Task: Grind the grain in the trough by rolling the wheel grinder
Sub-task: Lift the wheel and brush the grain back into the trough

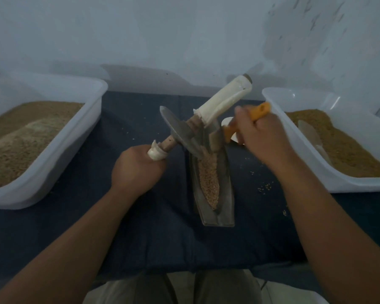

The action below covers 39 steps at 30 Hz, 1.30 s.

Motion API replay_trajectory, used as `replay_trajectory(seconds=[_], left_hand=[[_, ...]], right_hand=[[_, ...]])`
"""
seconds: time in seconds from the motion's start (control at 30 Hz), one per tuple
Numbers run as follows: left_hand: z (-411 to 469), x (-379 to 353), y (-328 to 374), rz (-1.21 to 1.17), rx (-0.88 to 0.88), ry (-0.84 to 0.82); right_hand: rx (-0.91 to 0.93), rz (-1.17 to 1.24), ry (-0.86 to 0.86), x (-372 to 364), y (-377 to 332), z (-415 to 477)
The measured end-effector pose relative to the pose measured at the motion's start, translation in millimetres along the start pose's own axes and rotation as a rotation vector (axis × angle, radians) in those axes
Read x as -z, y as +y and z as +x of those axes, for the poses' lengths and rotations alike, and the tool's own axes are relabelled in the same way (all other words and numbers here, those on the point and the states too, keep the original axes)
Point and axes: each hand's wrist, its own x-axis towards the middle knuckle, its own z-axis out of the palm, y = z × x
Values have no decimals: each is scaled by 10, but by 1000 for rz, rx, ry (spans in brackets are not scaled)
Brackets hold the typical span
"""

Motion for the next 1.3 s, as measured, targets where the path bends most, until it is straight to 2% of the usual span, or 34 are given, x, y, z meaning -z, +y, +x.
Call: replay_trajectory(seconds=[0.07,0.17,0.27,0.33,0.4,0.47,0.53,0.63,0.67,0.73,0.8,0.9,0.97,1.07,1.13,1.23,1.3], left_hand=[[-3,-3,-3,-1,-5,11],[-1,-9,-4,10,-10,13],[13,-15,-8,29,-17,17],[10,-17,-2,44,-21,12],[2,-9,7,55,-22,4],[-5,-1,16,57,-21,-1],[-8,-1,25,57,-21,-2],[-8,1,31,60,-14,0],[-7,1,30,60,-9,1],[-7,-1,28,58,-4,-5],[3,-8,24,61,-2,-2],[17,-21,12,70,1,13],[14,-26,10,73,1,19],[8,-26,11,84,3,13],[8,-27,19,95,-3,6],[9,-27,23,96,-5,8],[6,-31,14,97,-6,10]], right_hand=[[-8,81,51,205,-47,-50],[-43,218,-12,366,-139,-128],[-148,340,-201,314,-170,-188],[-196,335,-368,220,-158,-235],[-183,262,-456,96,-141,-277],[-52,72,-394,-23,-142,-285],[58,-12,-263,-84,-142,-260],[6,189,-142,-34,-157,-190],[-39,253,-169,3,-157,-180],[-106,284,-334,37,-156,-217],[-65,183,-428,-21,-123,-284],[65,9,-276,-106,-127,-302],[10,116,-211,-69,-140,-266],[-117,306,-323,25,-132,-241],[-86,249,-393,-39,-114,-289],[24,88,-290,-143,-94,-307],[-12,149,-233,-91,-99,-277]])
